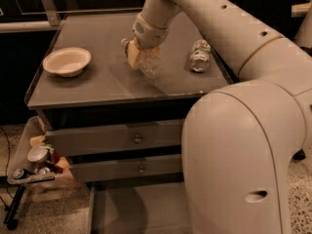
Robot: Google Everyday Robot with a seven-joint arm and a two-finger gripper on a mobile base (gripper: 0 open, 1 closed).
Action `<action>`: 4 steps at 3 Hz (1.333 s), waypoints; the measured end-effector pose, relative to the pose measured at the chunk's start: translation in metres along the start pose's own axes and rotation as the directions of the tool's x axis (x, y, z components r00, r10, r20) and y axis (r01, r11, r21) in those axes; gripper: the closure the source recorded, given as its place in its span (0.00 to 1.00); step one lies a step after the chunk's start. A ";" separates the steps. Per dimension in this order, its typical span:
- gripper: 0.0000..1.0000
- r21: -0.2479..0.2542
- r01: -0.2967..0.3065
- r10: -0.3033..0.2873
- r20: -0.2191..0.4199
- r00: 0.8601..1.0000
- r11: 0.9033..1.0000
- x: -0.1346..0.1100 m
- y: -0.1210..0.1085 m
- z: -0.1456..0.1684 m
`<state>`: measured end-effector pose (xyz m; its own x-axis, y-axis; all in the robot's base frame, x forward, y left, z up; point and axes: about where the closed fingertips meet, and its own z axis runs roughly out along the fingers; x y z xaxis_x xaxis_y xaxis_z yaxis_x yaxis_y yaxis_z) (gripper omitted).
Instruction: Place water bottle into bottom drawer
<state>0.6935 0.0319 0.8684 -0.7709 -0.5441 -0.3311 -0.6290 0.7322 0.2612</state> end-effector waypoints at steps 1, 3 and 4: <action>1.00 0.000 0.000 0.000 0.000 1.000 1.000 0.000 0.000 0.000; 1.00 0.084 -0.067 0.065 0.024 0.998 0.994 0.033 0.035 -0.028; 1.00 0.122 -0.137 0.132 0.043 0.990 0.983 0.072 0.073 -0.048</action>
Offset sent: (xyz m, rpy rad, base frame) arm -0.0410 -0.0049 0.0120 -0.0527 -0.0380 -0.0641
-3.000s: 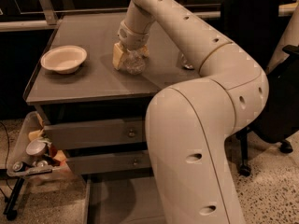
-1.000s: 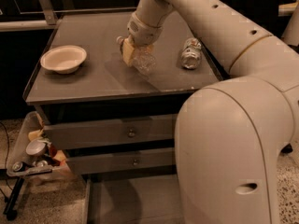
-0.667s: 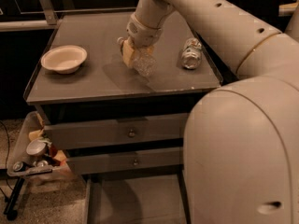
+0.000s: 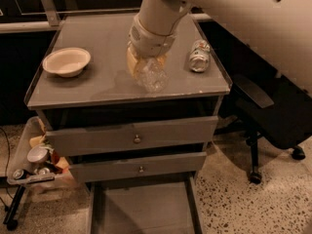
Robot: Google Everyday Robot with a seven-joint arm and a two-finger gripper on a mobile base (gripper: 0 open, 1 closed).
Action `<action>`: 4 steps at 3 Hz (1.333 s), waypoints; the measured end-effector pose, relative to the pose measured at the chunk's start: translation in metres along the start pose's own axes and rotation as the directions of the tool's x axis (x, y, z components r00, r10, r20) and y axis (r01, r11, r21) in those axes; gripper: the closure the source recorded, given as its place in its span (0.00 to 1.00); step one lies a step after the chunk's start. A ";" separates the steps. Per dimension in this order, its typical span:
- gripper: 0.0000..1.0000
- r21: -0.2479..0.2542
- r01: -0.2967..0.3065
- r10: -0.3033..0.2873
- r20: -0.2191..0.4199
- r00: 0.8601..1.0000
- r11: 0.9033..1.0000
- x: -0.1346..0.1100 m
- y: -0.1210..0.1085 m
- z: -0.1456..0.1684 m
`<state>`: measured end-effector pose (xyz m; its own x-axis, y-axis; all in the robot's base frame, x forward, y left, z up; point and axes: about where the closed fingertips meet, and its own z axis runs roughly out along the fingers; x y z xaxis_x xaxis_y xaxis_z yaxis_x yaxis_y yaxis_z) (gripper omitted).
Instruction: Place water bottle into bottom drawer
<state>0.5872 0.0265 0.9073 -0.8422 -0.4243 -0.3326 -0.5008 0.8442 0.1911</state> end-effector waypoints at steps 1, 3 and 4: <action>1.00 0.001 -0.094 0.094 -0.069 0.993 0.996 0.082 0.016 0.022; 1.00 -0.036 -0.169 0.169 -0.025 0.985 0.985 0.111 0.031 0.015; 1.00 -0.072 -0.249 0.243 -0.080 0.967 0.966 0.167 0.041 0.047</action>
Offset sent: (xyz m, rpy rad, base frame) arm -0.0491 -0.0033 -0.0081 0.0302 0.0275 -0.0630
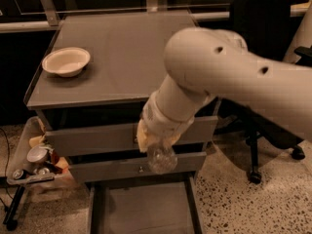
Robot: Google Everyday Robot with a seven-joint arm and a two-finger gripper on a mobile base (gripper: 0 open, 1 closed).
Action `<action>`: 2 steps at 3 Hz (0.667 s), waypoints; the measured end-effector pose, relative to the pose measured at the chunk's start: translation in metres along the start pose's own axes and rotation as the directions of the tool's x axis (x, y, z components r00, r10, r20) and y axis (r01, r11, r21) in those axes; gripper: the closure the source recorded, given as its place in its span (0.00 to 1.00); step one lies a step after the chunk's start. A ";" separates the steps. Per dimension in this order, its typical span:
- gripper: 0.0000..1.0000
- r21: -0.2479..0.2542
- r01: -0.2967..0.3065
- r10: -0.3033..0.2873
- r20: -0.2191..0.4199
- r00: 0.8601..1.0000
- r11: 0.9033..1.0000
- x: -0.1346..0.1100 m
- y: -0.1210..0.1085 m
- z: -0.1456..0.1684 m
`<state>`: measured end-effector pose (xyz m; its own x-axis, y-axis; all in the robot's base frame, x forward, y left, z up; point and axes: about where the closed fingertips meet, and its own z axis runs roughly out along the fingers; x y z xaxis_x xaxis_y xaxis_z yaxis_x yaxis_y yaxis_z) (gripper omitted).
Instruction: Place water bottle into bottom drawer
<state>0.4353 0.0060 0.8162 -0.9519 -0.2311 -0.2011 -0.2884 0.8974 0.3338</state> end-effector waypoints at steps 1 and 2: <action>1.00 -0.045 -0.069 0.065 -0.082 0.994 0.997 0.056 -0.006 0.039; 1.00 -0.045 -0.069 0.065 -0.082 0.994 0.997 0.056 -0.006 0.039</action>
Offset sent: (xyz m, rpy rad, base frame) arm -0.0372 -0.0019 -0.0383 0.0297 0.0813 -0.0207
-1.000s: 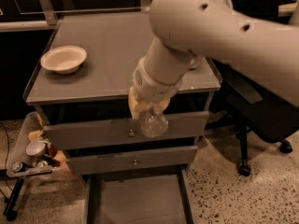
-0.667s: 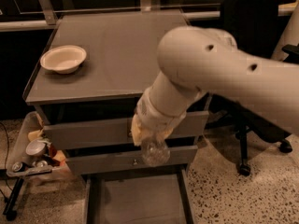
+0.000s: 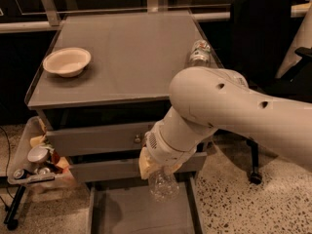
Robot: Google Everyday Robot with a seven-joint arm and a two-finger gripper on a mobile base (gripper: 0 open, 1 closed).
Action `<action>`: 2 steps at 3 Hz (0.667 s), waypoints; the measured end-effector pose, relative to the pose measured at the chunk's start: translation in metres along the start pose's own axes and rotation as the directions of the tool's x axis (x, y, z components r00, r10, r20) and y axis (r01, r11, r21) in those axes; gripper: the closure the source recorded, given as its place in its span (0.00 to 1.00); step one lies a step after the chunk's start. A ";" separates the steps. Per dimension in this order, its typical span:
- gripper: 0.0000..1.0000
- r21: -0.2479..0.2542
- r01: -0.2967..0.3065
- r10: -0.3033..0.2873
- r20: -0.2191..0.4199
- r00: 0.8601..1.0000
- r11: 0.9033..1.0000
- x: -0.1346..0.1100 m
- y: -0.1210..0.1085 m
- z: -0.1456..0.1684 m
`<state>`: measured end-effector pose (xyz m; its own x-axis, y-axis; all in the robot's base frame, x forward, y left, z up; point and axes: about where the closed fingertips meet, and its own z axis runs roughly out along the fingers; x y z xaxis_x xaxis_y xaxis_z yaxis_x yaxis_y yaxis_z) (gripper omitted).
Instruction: Place water bottle into bottom drawer
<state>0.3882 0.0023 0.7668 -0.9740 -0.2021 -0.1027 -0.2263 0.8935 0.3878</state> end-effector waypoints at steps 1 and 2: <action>1.00 -0.048 -0.043 0.042 -0.033 0.999 0.998 0.014 -0.007 0.031; 1.00 -0.109 -0.126 0.119 -0.070 0.990 0.986 0.038 -0.018 0.087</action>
Offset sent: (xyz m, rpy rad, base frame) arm -0.0495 0.0233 -0.1749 0.1855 0.1873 -0.1767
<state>0.3559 0.0138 0.6762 -0.9925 -0.1218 0.0082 -0.1018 0.8626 0.4955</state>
